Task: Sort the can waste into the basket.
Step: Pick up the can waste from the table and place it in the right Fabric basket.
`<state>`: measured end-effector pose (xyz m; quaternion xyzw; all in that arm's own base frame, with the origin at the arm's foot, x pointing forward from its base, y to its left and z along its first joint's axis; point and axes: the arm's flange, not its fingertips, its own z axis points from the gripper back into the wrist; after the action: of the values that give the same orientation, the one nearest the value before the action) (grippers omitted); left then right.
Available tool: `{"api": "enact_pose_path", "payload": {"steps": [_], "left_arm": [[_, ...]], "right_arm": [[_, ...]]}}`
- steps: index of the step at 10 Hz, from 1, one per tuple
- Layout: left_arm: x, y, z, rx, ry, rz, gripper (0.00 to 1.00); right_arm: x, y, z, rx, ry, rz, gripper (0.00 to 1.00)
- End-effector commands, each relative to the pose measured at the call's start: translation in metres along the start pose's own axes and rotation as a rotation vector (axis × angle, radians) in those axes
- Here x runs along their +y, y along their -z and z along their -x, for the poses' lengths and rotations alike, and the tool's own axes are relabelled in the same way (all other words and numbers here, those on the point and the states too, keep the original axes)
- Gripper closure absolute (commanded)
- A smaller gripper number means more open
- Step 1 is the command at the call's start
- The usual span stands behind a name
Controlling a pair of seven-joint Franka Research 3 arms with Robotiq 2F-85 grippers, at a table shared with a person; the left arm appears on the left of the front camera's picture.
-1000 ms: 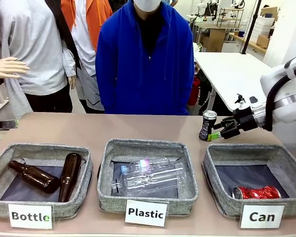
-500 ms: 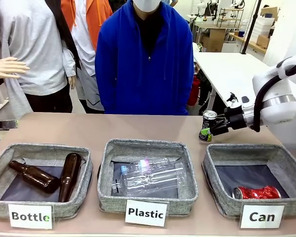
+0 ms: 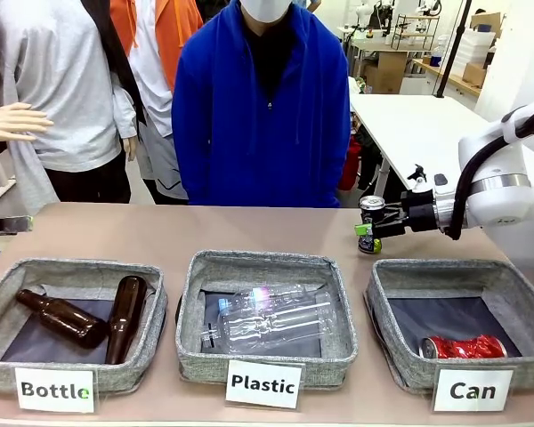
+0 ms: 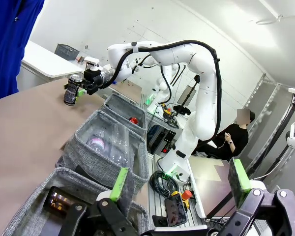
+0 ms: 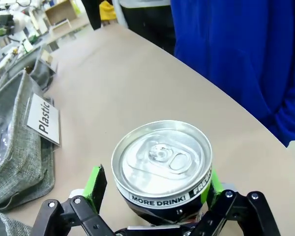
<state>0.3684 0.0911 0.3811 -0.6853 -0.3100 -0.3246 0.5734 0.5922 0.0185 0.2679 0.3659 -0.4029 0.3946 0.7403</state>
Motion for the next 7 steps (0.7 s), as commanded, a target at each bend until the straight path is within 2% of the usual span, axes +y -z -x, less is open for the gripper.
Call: {"api": "enact_pose_path", "payload": {"steps": [1, 2, 3, 4, 5, 7], "left_arm": [[-0.0041, 0.0021, 0.0000, 0.000, -0.005, -0.009, 0.00], [-0.0041, 0.0021, 0.0000, 0.000, -0.005, -0.009, 0.00], [-0.0041, 0.0021, 0.0000, 0.000, -0.005, -0.009, 0.00], [-0.0041, 0.0021, 0.0000, 0.000, -0.005, -0.009, 0.00], [-0.0041, 0.0021, 0.0000, 0.000, -0.005, -0.009, 0.00], [-0.0041, 0.0021, 0.0000, 0.000, -0.005, -0.009, 0.00]], "right_arm": [[-0.0044, 0.0030, -0.0002, -0.010, -0.033, 0.001, 0.00], [-0.0044, 0.0027, 0.0003, -0.006, -0.033, -0.001, 0.37], [-0.0046, 0.0016, 0.0015, 0.000, -0.018, -0.014, 0.56], [-0.0055, 0.0014, 0.0022, -0.002, -0.009, -0.015, 0.93], [-0.0065, 0.0012, 0.0025, -0.004, 0.000, -0.016, 1.00], [-0.0055, 0.0001, 0.0033, -0.019, 0.011, -0.045, 1.00]]}}
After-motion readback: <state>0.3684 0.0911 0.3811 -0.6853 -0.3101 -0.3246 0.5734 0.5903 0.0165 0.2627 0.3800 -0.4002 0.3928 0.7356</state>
